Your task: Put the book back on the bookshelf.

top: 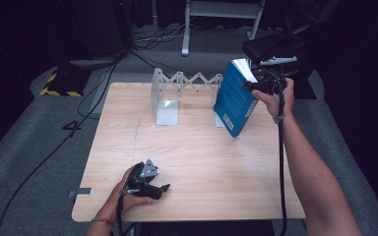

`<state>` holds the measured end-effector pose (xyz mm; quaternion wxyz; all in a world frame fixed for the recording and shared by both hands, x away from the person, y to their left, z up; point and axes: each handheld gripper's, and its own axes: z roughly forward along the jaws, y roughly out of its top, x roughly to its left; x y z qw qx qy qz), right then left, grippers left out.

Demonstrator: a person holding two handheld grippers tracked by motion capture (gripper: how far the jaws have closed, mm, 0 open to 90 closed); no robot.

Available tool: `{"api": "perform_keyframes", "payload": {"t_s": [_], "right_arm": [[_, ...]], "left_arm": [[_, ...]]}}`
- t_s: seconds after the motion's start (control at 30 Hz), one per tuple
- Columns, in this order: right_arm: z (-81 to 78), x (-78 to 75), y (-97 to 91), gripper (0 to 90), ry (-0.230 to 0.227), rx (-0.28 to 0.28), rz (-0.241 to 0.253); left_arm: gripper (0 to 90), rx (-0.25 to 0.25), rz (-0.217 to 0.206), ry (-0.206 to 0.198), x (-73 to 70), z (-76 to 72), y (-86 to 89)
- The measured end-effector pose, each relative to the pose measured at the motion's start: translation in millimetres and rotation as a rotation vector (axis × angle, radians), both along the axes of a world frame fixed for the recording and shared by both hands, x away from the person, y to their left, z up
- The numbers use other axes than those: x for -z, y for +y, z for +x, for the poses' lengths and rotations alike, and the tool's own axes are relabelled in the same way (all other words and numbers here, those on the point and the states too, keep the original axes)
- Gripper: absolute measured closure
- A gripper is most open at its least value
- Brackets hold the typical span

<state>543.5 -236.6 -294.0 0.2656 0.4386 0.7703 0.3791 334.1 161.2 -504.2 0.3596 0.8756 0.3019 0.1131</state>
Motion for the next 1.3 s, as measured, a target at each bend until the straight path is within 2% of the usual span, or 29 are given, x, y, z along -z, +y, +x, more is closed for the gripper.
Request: {"api": "perform_keyframes", "payload": {"t_s": [0.13, 0.4, 0.53, 0.63, 0.77, 0.87, 1.0, 1.23, 1.3], "right_arm": [[-8.4, -1.6, -1.9, 44.8, -0.018, -0.005, -0.019], [-25.0, -0.6, -11.2, 43.6, -0.024, -0.049, -0.024], [-30.4, 1.9, -16.7, 39.7, -0.014, -0.071, -0.016], [-33.2, 4.3, -21.5, 35.2, 0.011, -0.086, -0.020], [-38.3, 9.5, -28.0, 29.3, 0.030, -0.094, -0.048], [-41.4, 12.5, -29.8, 29.2, 0.023, -0.103, -0.058], [-51.5, 24.6, -36.1, 29.1, 0.023, -0.139, -0.076], [-66.9, 43.7, -46.1, 29.3, 0.021, -0.157, -0.109], [-73.3, 49.3, -51.6, 29.5, 0.014, -0.170, -0.095]], "left_arm": [[20.5, 0.000, 0.001, 0.000, 0.0, 0.0, 0.0], [20.5, 0.000, 0.000, -0.002, 0.0, 0.1, 0.0], [20.4, -0.001, -0.001, 0.000, 0.1, 0.0, 0.0], [20.4, -0.001, -0.001, 0.000, 0.1, 0.1, 0.0], [20.3, -0.001, 0.001, -0.002, 0.0, 0.2, 0.0], [20.3, -0.001, 0.000, 0.000, 0.1, 0.1, 0.0], [20.3, -0.002, -0.001, 0.000, 0.1, 0.1, -0.1], [20.3, -0.002, -0.001, 0.000, 0.1, 0.2, -0.1], [20.2, -0.003, -0.001, 0.000, 0.1, 0.2, -0.1]]}}
